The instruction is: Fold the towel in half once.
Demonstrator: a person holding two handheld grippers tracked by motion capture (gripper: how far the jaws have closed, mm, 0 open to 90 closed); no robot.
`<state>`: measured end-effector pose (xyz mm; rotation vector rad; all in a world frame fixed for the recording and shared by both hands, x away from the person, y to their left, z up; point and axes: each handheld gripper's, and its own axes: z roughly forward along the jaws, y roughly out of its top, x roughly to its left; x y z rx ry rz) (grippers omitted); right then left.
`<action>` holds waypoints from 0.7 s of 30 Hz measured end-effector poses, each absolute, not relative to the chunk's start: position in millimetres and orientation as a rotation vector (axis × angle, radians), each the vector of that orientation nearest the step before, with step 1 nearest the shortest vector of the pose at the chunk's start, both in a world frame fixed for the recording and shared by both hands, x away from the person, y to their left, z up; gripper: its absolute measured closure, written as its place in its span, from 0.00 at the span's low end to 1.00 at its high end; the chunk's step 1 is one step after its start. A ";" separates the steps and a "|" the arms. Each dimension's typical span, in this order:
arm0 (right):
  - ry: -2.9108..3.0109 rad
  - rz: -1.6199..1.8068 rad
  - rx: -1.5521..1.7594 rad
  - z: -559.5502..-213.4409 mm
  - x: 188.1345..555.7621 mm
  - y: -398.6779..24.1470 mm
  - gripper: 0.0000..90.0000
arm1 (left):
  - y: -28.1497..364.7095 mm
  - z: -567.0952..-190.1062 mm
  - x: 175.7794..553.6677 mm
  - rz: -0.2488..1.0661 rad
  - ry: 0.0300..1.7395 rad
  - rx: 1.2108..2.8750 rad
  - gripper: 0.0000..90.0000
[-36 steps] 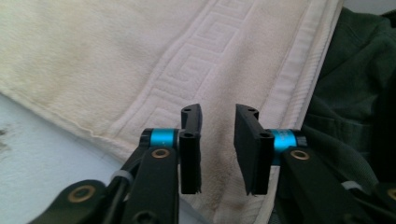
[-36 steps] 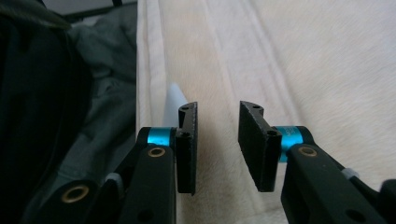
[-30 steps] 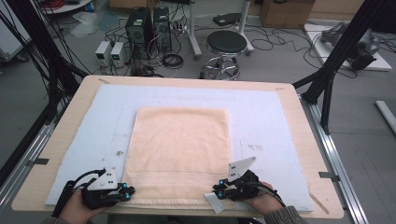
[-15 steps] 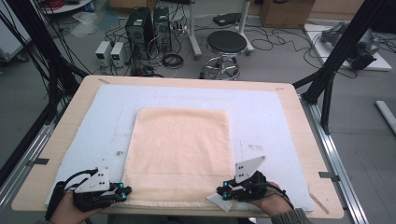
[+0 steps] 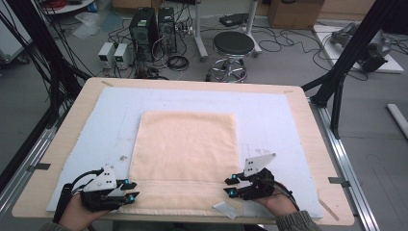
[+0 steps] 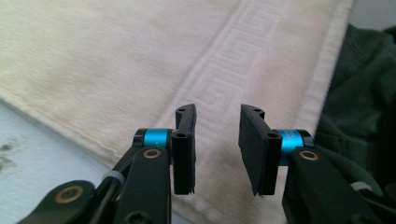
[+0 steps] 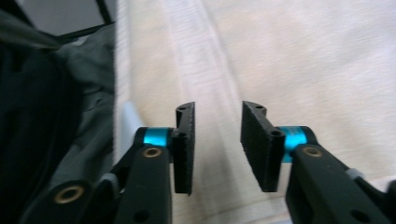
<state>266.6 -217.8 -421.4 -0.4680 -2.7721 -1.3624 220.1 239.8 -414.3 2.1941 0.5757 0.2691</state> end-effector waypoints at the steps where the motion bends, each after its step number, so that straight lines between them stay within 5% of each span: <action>1: -2.772 -1.373 -0.481 -421.1 268.2 -218.0 0.69 | 240.0 -413.8 222.8 0.276 0.581 2.185 0.72; 21: -2.797 -1.526 -0.778 -408.9 307.1 -221.6 0.36 | 241.6 -407.3 263.3 0.352 0.705 2.062 0.52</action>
